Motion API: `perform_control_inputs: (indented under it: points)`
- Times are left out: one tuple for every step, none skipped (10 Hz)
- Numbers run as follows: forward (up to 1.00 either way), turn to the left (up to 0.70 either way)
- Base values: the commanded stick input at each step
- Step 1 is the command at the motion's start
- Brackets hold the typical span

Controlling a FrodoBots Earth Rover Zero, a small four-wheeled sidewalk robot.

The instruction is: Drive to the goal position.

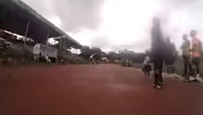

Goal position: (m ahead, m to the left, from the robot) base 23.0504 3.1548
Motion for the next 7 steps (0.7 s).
perform_control_inputs:
  points:
    - [0.5,0.02]
    - [0.5,0.02]
    - [0.5,0.16]
    - [0.5,0.44]
    - [0.5,0.44]
    - [0.5,0.3]
    - [0.5,0.02]
